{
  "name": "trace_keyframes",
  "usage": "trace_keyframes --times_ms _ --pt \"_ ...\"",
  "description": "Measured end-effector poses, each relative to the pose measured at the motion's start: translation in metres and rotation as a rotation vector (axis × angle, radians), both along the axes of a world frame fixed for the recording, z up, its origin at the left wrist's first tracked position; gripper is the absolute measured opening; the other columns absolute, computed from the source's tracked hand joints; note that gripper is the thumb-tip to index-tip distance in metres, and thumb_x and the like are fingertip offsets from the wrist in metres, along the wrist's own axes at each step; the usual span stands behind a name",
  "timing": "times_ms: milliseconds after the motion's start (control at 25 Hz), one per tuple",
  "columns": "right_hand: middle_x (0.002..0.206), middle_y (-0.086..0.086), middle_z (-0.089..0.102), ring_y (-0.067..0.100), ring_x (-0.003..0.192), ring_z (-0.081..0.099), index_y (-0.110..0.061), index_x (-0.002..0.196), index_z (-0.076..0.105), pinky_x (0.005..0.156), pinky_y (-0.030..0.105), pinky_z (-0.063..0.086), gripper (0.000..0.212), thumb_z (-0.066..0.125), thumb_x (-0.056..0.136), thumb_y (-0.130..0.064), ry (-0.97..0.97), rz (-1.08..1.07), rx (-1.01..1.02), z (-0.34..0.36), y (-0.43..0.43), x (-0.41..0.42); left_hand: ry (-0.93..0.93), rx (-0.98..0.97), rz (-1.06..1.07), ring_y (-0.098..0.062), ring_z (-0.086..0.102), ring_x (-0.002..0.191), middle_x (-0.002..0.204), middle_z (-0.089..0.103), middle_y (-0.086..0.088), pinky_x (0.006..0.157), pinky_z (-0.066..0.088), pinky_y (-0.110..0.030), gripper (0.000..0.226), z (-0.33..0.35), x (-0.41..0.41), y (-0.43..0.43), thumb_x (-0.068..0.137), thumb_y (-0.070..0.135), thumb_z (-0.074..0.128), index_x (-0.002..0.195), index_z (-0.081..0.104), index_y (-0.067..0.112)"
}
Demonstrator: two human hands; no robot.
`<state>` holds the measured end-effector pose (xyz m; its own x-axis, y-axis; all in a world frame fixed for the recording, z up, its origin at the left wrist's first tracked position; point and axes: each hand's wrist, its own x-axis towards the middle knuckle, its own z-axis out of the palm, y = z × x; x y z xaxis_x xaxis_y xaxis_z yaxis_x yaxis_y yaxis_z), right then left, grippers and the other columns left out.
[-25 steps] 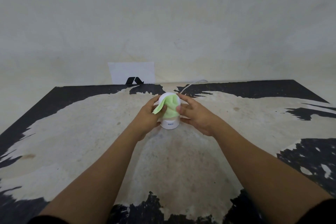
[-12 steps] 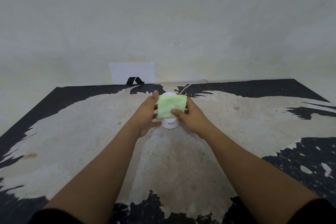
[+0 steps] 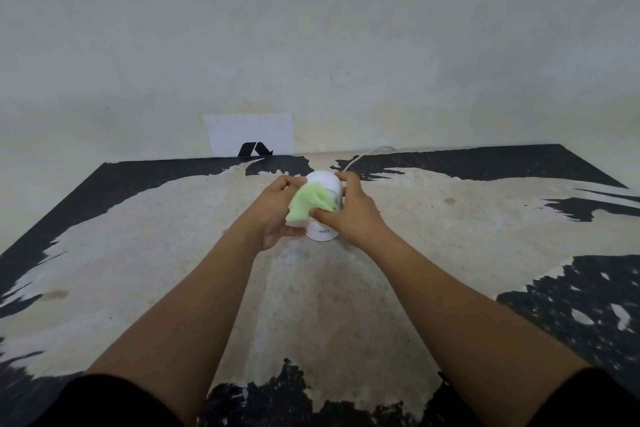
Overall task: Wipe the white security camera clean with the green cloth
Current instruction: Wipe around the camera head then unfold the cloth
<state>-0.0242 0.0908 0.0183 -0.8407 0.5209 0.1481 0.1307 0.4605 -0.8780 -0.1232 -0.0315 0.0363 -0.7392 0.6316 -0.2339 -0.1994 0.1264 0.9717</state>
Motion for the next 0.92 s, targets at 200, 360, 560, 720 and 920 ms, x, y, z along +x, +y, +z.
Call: trace_keyframes --times_ms 200,360,560,720,920 --pt "0.127 -0.006 0.06 0.016 0.109 0.06 -0.04 0.134 0.046 0.086 0.03 0.052 0.066 0.073 0.077 -0.022 0.046 0.05 -0.126 -0.013 0.016 0.007 0.005 0.007 0.005 -0.027 0.064 0.085 0.104 0.064 -0.005 0.078 0.057 -0.052 0.019 0.0 0.001 0.001 0.092 0.042 0.051 0.097 0.058 0.024" --pt "0.133 0.0 0.061 0.021 0.118 0.059 -0.036 0.136 0.049 0.097 0.045 0.052 0.057 0.062 0.087 -0.01 0.094 0.128 -0.315 -0.015 0.023 0.008 0.011 -0.011 -0.006 -0.027 0.063 0.092 0.111 0.065 -0.004 0.086 0.054 -0.053 0.021 -0.002 0.0 0.001 0.093 0.044 0.049 0.099 0.057 0.025" --pt "0.116 0.002 0.069 0.024 0.109 0.066 -0.035 0.115 0.062 0.087 0.048 0.057 0.027 0.061 0.089 -0.028 0.11 0.08 -0.345 -0.008 0.02 0.005 0.03 -0.014 -0.005 -0.026 0.064 0.09 0.107 0.066 -0.002 0.087 0.054 -0.054 0.021 -0.002 0.002 0.0 0.092 0.045 0.049 0.096 0.058 0.027" --pt "0.105 -0.011 0.061 0.013 0.098 0.063 -0.042 0.114 0.049 0.082 0.036 0.055 0.051 0.077 0.071 -0.038 0.044 0.022 -0.202 -0.002 0.009 0.001 0.058 -0.003 0.027 -0.021 0.062 0.069 0.091 0.068 -0.002 0.057 0.056 -0.035 0.015 0.0 0.006 0.0 0.092 0.041 0.05 0.088 0.059 0.03" --pt "0.104 -0.011 0.06 0.0 0.087 0.058 -0.031 0.127 0.051 0.073 0.02 0.05 0.055 0.071 0.078 -0.016 0.059 -0.012 -0.071 -0.007 0.009 0.009 0.068 0.014 0.015 -0.022 0.065 0.077 0.103 0.068 -0.003 0.067 0.055 -0.04 0.023 -0.001 0.008 -0.001 0.093 0.044 0.048 0.098 0.058 0.024"
